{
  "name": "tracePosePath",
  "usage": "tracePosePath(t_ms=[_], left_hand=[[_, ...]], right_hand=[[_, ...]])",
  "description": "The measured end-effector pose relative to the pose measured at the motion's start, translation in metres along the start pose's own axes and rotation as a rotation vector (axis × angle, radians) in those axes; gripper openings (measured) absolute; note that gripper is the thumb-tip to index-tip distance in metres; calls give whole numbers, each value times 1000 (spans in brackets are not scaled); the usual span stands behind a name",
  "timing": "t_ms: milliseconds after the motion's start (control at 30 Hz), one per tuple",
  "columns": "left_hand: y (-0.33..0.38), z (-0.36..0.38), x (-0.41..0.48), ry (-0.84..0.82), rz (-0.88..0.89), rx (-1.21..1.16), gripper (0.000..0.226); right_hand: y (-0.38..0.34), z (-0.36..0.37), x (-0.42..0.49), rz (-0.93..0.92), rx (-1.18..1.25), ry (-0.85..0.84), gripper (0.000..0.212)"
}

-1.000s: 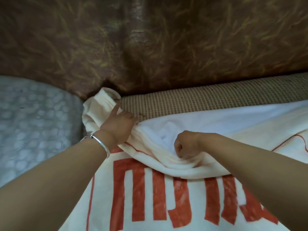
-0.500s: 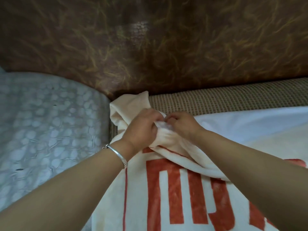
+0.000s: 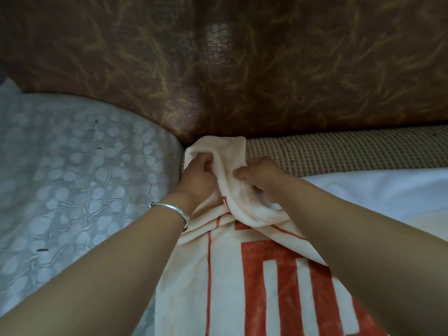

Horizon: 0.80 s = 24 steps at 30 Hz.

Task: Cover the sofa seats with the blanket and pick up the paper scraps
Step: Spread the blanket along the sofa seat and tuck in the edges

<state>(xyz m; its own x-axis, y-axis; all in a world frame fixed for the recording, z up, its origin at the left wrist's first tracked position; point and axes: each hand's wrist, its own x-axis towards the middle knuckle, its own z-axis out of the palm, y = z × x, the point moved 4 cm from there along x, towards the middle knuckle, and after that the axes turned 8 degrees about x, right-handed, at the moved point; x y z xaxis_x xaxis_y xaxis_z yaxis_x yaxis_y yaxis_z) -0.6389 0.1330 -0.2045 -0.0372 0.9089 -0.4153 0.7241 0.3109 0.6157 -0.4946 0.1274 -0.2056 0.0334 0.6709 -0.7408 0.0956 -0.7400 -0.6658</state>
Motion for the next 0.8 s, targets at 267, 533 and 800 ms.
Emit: tracePosePath(t_ms=[267,533,800], left_hand=[[-1,7,-6,157,3,342,65],[-11,8,-16,-17,-60,462,86],[-22,-16,-19,116,-93,713,41]], right_hand=[[-26,-38,3,-150,441,234,33],[-73,-73,-18,-412,634,239,38],[-59,-91,-21,-385,-866,422,37]])
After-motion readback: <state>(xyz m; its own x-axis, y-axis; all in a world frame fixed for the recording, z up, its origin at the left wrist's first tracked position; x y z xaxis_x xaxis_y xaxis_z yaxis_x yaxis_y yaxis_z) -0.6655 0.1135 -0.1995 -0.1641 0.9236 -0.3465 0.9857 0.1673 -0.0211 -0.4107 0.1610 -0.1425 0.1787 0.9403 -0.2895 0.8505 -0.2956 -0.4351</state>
